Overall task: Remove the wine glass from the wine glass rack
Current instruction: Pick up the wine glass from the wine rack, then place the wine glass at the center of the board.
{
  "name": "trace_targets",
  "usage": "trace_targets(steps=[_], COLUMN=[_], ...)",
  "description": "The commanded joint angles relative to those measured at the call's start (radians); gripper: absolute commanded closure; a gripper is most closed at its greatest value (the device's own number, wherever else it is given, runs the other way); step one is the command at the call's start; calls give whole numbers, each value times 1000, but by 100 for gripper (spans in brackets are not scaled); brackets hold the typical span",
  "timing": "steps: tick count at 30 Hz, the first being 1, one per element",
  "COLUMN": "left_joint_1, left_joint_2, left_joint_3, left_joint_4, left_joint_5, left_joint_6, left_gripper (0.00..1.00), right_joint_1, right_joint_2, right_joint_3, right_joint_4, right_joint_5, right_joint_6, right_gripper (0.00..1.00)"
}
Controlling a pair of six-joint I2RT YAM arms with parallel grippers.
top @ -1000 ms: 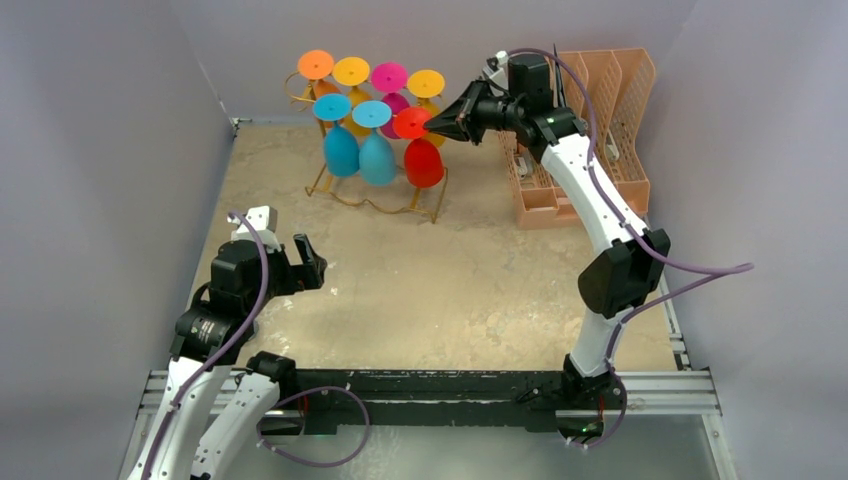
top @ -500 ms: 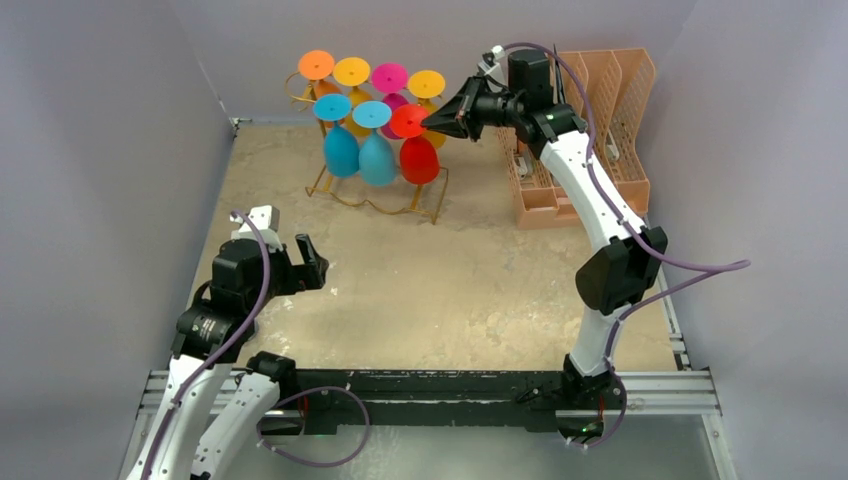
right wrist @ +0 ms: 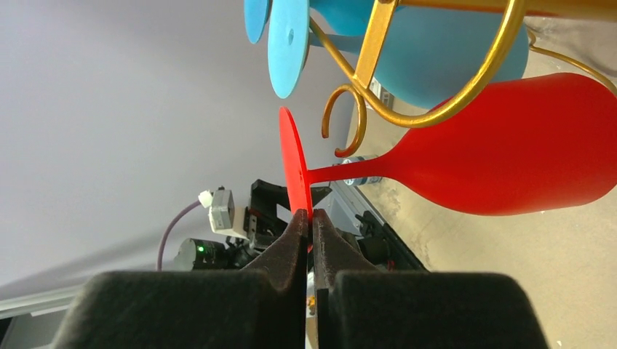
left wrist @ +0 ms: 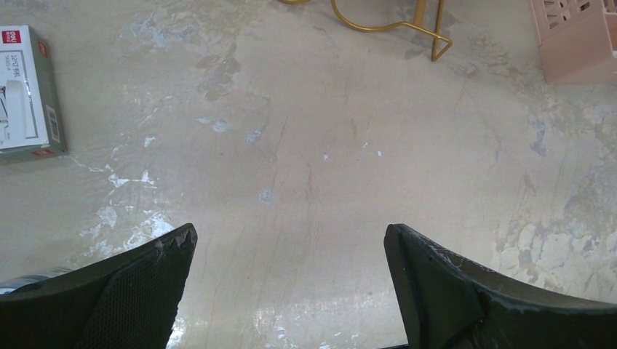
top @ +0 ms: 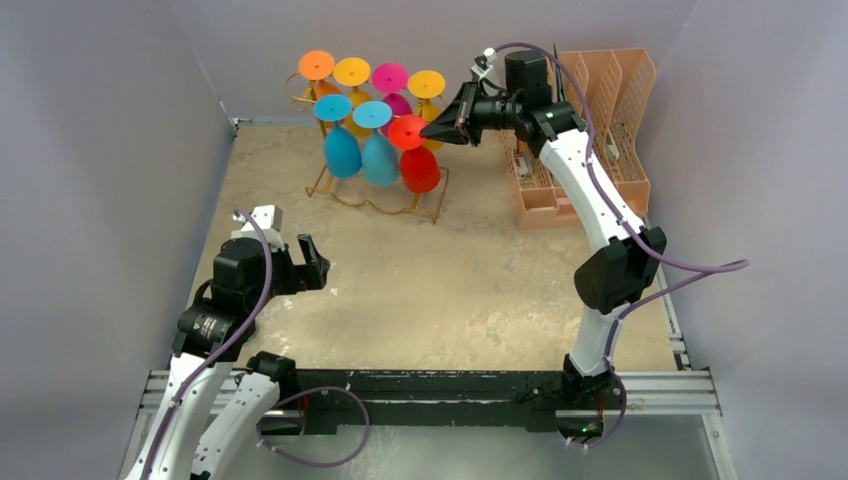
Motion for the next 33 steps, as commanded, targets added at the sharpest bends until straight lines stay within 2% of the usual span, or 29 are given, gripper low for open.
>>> trace_targets(steps=[1, 6, 10, 14, 22, 25, 29, 33], left_joint_1=[5, 5, 5, 5, 5, 5, 5, 2], left_joint_2=[2, -5, -16, -20, 26, 56, 81, 99], left_joint_3=[-2, -5, -17, -34, -10, -24, -103, -184], left_joint_4=[45, 58, 84, 149, 368, 460, 622, 727], left_joint_5=[15, 50, 119, 242, 509, 607, 720, 806], left_joint_6=[16, 21, -2, -73, -237, -318, -449, -530], left_gripper=[0, 1, 1, 5, 12, 15, 20, 32], right_joint_1=[6, 17, 35, 63, 177, 207, 238, 278], right_joint_2=[-8, -44, -153, -220, -345, -390, -453, -507], right_joint_3=[46, -4, -176, -281, -472, -570, -715, -804], right_joint_4=[-29, -22, 56, 70, 31, 81, 237, 309], right_joint_5=[-34, -68, -5, 3, 81, 86, 53, 56], right_joint_6=[-69, -118, -169, -227, -465, -470, -406, -368], right_gripper=[100, 100, 100, 100, 100, 100, 100, 100])
